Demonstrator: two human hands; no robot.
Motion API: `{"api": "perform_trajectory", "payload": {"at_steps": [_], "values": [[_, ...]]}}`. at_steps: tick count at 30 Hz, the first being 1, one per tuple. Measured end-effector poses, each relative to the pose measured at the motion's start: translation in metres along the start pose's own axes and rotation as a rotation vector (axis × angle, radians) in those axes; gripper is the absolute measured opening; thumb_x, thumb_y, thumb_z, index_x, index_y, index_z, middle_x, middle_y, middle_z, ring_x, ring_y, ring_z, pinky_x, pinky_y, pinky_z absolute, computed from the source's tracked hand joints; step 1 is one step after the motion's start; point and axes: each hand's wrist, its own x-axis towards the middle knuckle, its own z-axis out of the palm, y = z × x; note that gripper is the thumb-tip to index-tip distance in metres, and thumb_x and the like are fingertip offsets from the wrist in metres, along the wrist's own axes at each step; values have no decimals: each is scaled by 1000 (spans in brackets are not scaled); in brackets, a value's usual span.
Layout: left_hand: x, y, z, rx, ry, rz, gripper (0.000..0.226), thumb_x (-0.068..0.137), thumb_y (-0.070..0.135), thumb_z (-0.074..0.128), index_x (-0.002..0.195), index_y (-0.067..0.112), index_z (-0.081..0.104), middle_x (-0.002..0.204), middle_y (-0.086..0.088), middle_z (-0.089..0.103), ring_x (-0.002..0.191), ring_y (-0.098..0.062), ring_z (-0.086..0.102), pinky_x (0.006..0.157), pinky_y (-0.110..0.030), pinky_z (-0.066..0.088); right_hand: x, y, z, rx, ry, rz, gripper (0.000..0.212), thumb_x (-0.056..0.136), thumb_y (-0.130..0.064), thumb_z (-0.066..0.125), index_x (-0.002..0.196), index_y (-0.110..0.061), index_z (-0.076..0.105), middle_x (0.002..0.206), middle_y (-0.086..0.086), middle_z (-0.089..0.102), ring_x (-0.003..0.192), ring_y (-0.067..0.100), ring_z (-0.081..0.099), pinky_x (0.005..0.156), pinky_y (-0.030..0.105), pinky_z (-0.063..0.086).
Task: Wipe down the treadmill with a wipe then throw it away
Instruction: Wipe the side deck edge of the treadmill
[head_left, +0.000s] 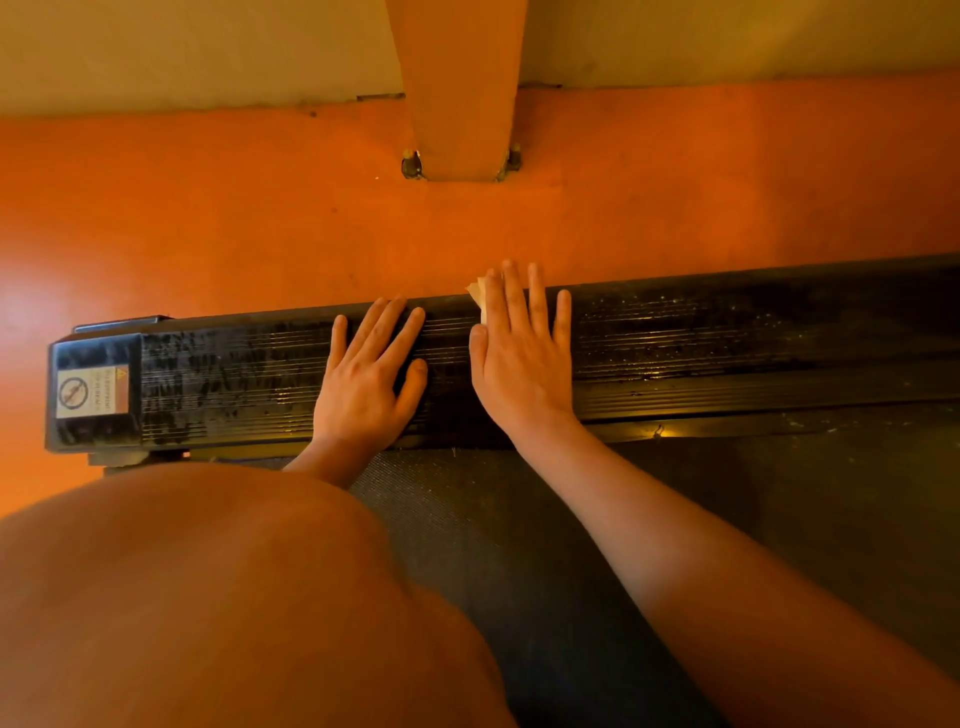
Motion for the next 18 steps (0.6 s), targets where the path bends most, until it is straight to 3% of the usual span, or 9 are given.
{"api": "perform_trajectory", "payload": {"at_steps": [7,11,18], "values": [[0,0,-1,-15,-2,0,58,107,43,33,161,23,30,169,-2,22,158,-18,10,128,-53,4,-43,-5,6,-25,-56,-86,65,109,-43,24,165,-14,5,172,8,-2,159,29,-8,126,57,6],[1,0,-2,-12,0,-4,57,107,43,33,161,22,31,169,-3,22,158,-19,10,128,-52,2,1,-4,-1,-47,-48,-13,65,109,-44,19,165,-13,5,172,10,-1,158,29,-8,126,57,2],[1,1,-2,-16,-7,3,58,107,43,33,161,23,29,169,-2,21,158,-18,9,128,-52,2,-59,-1,5,-7,-67,-21,66,109,-44,24,165,-14,3,172,9,-3,158,29,-7,127,56,5]]}}
